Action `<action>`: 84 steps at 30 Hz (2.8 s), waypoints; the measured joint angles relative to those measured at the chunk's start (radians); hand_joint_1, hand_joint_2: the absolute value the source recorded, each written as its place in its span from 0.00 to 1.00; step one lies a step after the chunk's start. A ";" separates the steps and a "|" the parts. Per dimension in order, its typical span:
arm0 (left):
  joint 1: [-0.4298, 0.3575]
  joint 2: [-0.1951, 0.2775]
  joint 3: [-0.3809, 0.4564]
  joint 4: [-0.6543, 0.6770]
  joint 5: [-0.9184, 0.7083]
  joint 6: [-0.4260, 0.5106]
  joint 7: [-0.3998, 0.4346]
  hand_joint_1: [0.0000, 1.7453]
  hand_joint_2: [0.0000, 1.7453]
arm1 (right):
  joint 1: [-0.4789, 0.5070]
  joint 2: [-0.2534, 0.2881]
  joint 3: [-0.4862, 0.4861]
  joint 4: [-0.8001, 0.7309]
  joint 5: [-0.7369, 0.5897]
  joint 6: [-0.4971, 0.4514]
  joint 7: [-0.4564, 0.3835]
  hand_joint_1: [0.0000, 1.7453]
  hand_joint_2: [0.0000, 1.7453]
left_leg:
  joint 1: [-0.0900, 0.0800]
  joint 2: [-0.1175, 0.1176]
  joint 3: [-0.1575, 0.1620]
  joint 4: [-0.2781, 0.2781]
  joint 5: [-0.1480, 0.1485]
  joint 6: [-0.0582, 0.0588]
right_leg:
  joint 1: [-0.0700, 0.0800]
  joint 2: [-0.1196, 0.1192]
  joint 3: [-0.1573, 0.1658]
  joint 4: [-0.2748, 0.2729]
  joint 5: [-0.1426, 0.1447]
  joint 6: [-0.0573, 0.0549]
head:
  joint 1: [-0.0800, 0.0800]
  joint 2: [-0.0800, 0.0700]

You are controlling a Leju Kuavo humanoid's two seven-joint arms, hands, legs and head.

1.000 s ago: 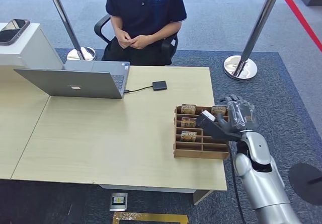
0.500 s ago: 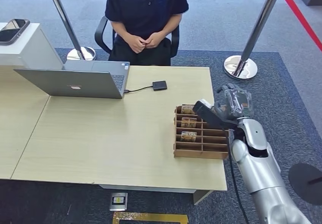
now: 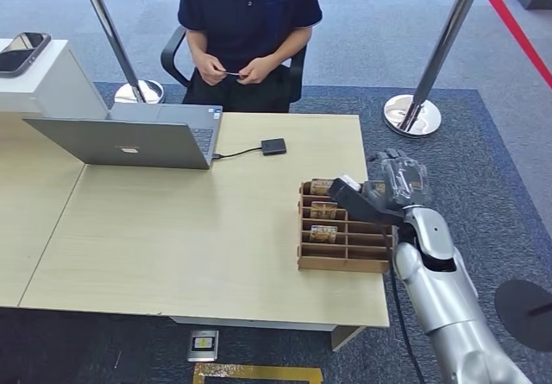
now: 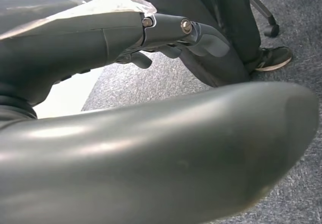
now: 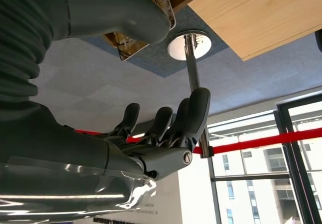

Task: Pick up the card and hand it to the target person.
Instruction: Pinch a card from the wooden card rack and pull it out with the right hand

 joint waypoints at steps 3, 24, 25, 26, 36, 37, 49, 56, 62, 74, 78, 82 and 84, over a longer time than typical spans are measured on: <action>0.000 0.000 0.000 0.000 0.001 0.000 0.000 0.00 0.00 | 0.017 -0.008 0.000 -0.027 -0.007 -0.008 0.000 0.40 1.00 | 0.000 0.000 0.000 0.000 0.000 0.000 | 0.000 0.000 0.000 0.000 0.000 0.000 | 0.000 0.000; 0.000 0.001 0.000 0.001 0.004 0.002 0.007 0.00 0.00 | 0.000 -0.020 0.025 -0.032 0.011 0.022 0.021 0.37 1.00 | 0.000 0.000 -0.001 0.000 0.000 0.000 | 0.000 0.000 0.000 0.000 0.000 0.000 | 0.000 0.000; 0.000 0.001 -0.001 0.001 0.004 0.003 0.007 0.00 0.00 | -0.004 -0.018 0.027 -0.026 0.011 0.022 0.022 0.37 1.00 | 0.000 0.000 -0.001 0.000 0.000 0.000 | 0.000 0.000 0.000 0.000 0.000 0.000 | 0.000 0.000; 0.000 0.001 -0.001 0.001 0.004 0.003 0.007 0.00 0.00 | -0.006 -0.017 0.028 -0.020 0.011 0.022 0.022 0.37 1.00 | 0.000 0.000 -0.001 0.000 0.000 0.000 | 0.000 0.000 0.000 0.000 0.000 0.000 | 0.000 0.000; 0.000 0.001 -0.002 0.001 -0.001 0.003 0.007 0.00 0.00 | -0.013 -0.013 0.030 0.016 0.003 0.021 0.023 0.37 1.00 | 0.000 0.000 -0.001 0.000 0.000 0.000 | 0.000 0.000 -0.001 0.000 0.000 0.000 | 0.000 0.000; 0.000 0.001 -0.003 0.001 -0.001 0.003 0.006 0.00 0.00 | -0.013 -0.013 0.030 0.019 0.002 0.021 0.023 0.36 1.00 | 0.000 0.000 -0.001 0.000 0.000 0.000 | 0.000 0.000 -0.001 0.000 0.000 0.000 | 0.000 0.000; 0.000 0.003 -0.003 0.001 -0.001 0.003 0.006 0.00 0.00 | -0.012 -0.025 0.030 0.021 -0.023 0.024 0.004 0.34 1.00 | 0.000 0.000 -0.001 0.000 0.000 0.000 | 0.000 0.000 -0.001 0.000 0.000 0.000 | 0.000 0.000; 0.000 0.003 -0.003 0.001 0.000 0.003 0.004 0.00 0.00 | -0.012 -0.036 0.030 0.022 -0.027 0.026 0.010 0.34 1.00 | 0.000 0.000 -0.001 0.000 0.000 0.000 | 0.000 0.000 -0.001 0.000 0.000 0.000 | 0.000 0.000; 0.000 0.003 -0.003 0.001 0.002 0.003 0.012 0.00 0.00 | -0.012 -0.034 0.032 0.025 -0.020 0.027 0.017 0.34 1.00 | 0.000 0.000 -0.001 0.000 0.000 0.000 | 0.000 0.000 -0.001 0.000 0.000 0.000 | 0.000 0.000; 0.000 0.003 -0.003 0.001 0.002 0.003 0.013 0.00 0.00 | -0.012 -0.030 0.034 0.032 -0.014 0.033 0.028 0.37 1.00 | 0.000 0.000 -0.001 0.000 0.000 0.000 | 0.000 0.000 -0.001 0.000 0.000 0.000 | 0.000 0.000; 0.000 0.003 -0.003 0.001 0.002 0.003 0.013 0.00 0.00 | -0.012 -0.030 0.035 0.037 -0.014 0.037 0.029 0.37 1.00 | 0.000 0.000 -0.001 0.000 0.000 0.000 | 0.000 0.000 -0.001 0.000 0.000 0.000 | 0.000 0.000; 0.000 0.003 -0.003 0.002 0.002 0.003 0.013 0.00 0.00 | -0.013 -0.030 0.035 0.046 -0.014 0.036 0.030 0.37 1.00 | 0.000 0.000 -0.001 0.000 0.000 0.000 | 0.000 0.000 -0.001 0.000 0.000 0.000 | 0.000 0.000; 0.000 0.003 -0.003 0.002 0.002 0.003 0.014 0.00 0.00 | -0.013 -0.031 0.035 0.049 -0.015 0.033 0.030 0.39 1.00 | 0.000 0.000 -0.001 0.000 0.000 0.000 | 0.000 0.000 -0.001 0.000 0.000 0.000 | 0.000 0.000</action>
